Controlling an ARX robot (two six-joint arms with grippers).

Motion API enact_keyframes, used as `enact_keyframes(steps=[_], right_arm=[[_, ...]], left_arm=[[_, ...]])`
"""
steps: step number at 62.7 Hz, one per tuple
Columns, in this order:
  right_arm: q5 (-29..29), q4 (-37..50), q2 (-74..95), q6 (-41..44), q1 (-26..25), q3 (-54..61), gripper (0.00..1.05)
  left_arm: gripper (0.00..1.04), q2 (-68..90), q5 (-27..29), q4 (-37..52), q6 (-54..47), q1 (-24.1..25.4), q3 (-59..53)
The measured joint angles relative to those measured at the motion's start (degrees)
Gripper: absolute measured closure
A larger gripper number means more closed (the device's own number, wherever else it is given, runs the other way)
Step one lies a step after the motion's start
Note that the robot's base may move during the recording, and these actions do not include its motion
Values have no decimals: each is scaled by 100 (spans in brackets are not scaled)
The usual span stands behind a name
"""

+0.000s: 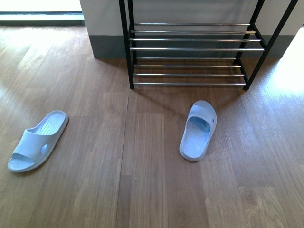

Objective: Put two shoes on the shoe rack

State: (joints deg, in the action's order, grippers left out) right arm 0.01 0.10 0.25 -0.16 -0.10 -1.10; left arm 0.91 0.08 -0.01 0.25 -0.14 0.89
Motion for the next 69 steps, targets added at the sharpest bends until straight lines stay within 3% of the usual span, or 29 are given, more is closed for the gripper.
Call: enact_keyframes(steps=[25,29,34,43,51,61,69], right_arm=[[0,-2,2,0,0,0,9],[-461,-295,260,72,-37,-122,9],[-599,446,1705,149,195,-291,9],[-358,3053,5355,149,555,-868,9],[-319,4415,8522,11,737,-1711,9],[-92,4861,12351,-17,837,-3397,9],[151,4802,14043,4,916,-4535,9]], left_arm=[[9,0,-7,0,0,0,-2],[9,0,-7,0,0,0,-2],[9,0,-7,0,0,0,-2],[9,0,-7,0,0,0,-2],[9,0,-7,0,0,0,-2],[9,0,-7,0,0,0,-2],[9,0,-7,0,0,0,-2]])
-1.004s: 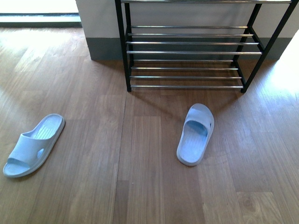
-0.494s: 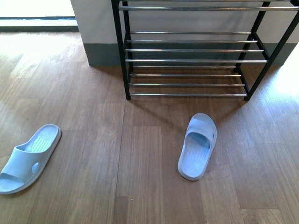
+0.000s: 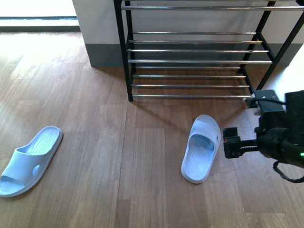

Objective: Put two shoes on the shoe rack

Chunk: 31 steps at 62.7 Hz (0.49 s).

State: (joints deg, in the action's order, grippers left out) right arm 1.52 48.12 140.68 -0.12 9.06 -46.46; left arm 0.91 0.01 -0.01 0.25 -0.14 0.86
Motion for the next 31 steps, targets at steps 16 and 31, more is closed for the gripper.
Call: enact_keyframes(steps=[16,31], right_arm=[[243,-481,1349,-31,162,-1440,9],[505,-955,2166,-24,302,-2621,9]], left_arm=[[9,0,0,0,0,0,0],[9,0,0,0,0,0,0]])
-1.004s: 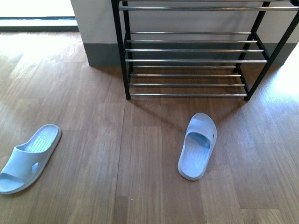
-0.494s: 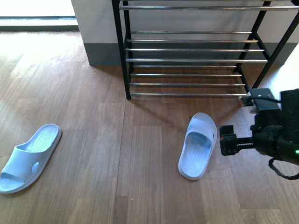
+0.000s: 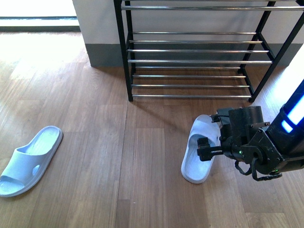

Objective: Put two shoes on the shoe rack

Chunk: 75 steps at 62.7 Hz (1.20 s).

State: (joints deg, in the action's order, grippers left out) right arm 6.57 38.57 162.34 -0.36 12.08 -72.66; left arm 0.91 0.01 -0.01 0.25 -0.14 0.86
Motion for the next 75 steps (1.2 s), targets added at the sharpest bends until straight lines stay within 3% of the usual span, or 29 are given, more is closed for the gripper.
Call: enact_keyframes(steps=[12,48,61,75], right_arm=[[258,-334,492,13,-103,-813,10],[258,-487,828,17,-153,-1255,103],[155,199,374,-2,-264,-352,103],[-245,1340,-1657,-153,-378,1932,103]], left_arm=[[9,0,0,0,0,0,0],[9,0,0,0,0,0,0],[9,0,0,0,0,0,0],[9,0,0,0,0,0,0]])
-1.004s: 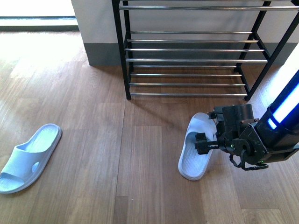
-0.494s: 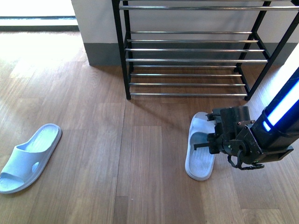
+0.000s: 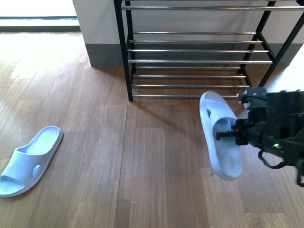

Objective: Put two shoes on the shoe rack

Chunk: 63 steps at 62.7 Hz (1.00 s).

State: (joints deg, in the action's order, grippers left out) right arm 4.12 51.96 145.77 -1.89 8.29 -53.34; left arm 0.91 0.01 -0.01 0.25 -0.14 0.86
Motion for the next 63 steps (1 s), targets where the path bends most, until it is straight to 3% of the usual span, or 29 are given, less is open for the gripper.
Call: enact_keyframes(steps=[15,25,38,63], right_arm=[[-452,-140,-2914,-76,-92,2465,103],[-629,-1185,-5381,-168,-55,3565,103],[-804,-3283,-9020,-415,26,4387,103],[-807,-3329,-9366,-472,20,4402,103]], left_arm=[[9,0,0,0,0,0,0],[9,0,0,0,0,0,0],[9,0,0,0,0,0,0],[9,0,0,0,0,0,0]])
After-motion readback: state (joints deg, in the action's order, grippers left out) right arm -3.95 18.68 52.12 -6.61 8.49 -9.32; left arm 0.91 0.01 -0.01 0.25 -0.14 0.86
